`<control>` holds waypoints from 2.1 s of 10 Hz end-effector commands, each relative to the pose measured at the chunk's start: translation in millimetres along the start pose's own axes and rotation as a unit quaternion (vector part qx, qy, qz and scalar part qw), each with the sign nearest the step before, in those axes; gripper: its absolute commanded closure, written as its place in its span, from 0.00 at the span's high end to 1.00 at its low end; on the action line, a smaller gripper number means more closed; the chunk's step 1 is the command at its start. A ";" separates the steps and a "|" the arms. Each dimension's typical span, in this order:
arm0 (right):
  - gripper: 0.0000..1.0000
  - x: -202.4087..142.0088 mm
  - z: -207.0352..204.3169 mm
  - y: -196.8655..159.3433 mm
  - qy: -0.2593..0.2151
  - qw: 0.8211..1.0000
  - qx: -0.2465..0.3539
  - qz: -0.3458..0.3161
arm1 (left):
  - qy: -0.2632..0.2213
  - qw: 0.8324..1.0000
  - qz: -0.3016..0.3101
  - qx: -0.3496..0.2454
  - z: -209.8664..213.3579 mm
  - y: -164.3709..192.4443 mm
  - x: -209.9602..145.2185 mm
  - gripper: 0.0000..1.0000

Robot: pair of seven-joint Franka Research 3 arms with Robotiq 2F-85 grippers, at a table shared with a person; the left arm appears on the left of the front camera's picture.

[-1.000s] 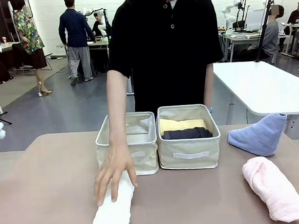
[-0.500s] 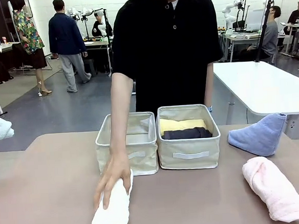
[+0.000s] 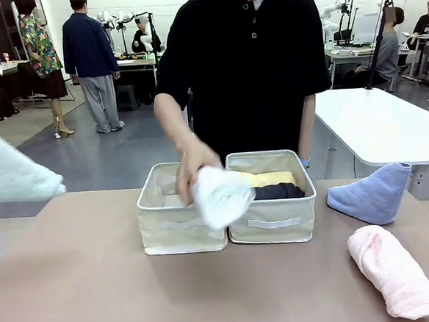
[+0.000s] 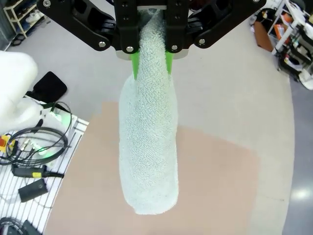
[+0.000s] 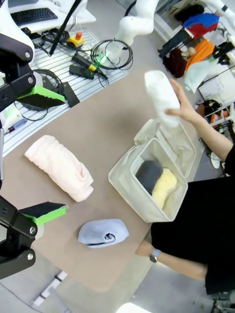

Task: Sort the towels based on their folding style.
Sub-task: Pick up one triangle-folded towel and place it in the left Fabric basket.

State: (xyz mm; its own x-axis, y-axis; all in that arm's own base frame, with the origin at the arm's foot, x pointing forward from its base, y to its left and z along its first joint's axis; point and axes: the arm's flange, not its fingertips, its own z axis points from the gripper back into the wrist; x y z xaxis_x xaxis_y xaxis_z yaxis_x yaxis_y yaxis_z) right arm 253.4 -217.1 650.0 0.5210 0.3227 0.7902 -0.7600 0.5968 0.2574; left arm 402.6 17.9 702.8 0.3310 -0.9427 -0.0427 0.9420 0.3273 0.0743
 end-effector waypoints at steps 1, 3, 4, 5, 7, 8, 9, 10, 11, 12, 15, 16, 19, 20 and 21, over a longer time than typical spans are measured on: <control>1.00 1.7 0.7 -0.9 -0.012 1.000 0.008 0.007 | -0.004 1.000 -0.001 -0.013 31.7 14.6 47.2 0.18; 1.00 1.7 0.7 -0.9 -0.012 1.000 0.008 0.007 | -0.024 0.999 0.004 -0.036 35.2 17.5 87.9 0.18; 1.00 1.7 0.7 -0.9 -0.012 1.000 0.008 0.007 | -0.025 0.999 0.023 -0.039 27.9 17.2 86.2 0.18; 1.00 1.7 0.7 -0.9 -0.012 1.000 0.008 0.007 | -0.011 1.000 -0.019 -0.019 21.8 6.2 88.5 0.18; 1.00 1.7 0.7 -0.9 -0.012 1.000 0.008 0.007 | -0.011 1.000 -0.019 -0.019 21.8 6.2 88.5 0.18; 1.00 1.7 0.7 -0.9 -0.012 1.000 0.008 0.007 | -0.011 1.000 -0.019 -0.019 21.8 6.2 88.5 0.18; 1.00 1.7 0.7 -0.9 -0.012 1.000 0.008 0.007 | -0.011 1.000 -0.019 -0.019 21.8 6.2 88.5 0.18; 1.00 1.7 0.7 -0.9 -0.012 1.000 0.008 0.007 | -0.015 1.000 -0.011 -0.025 23.2 11.4 94.7 0.18; 1.00 1.7 0.7 -0.9 -0.012 1.000 0.008 0.007 | -0.043 0.998 -0.047 -0.013 27.1 16.7 135.1 0.18; 1.00 1.7 0.7 -0.9 -0.012 1.000 0.008 0.007 | -0.039 0.995 -0.095 0.005 28.5 19.5 171.7 0.18; 1.00 1.7 0.7 -0.9 -0.012 1.000 0.008 0.007 | -0.021 0.984 -0.171 0.033 8.8 29.8 250.5 0.18; 1.00 1.7 0.7 -0.9 -0.012 1.000 0.008 0.007 | -0.015 0.981 -0.186 0.045 -5.1 34.8 267.4 0.18; 1.00 1.7 0.7 -0.9 -0.012 1.000 0.008 0.007 | -0.015 0.979 -0.199 0.038 -47.2 41.6 296.2 0.18; 1.00 1.7 0.7 -0.9 -0.012 1.000 0.008 0.007 | -0.020 0.980 -0.198 0.032 -62.2 42.4 301.9 0.18; 1.00 1.7 0.7 -0.9 -0.012 1.000 0.008 0.007 | -0.027 0.980 -0.197 0.029 -72.9 40.7 307.2 0.18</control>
State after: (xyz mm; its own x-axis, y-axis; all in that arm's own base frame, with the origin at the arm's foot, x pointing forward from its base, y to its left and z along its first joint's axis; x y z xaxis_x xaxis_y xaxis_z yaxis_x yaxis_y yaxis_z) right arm 253.6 -216.6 650.5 0.5213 0.3244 0.7893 -0.7603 0.5966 0.2570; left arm 551.1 -249.0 623.0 -0.0613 -0.9971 -0.0452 0.9920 -0.0658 0.1075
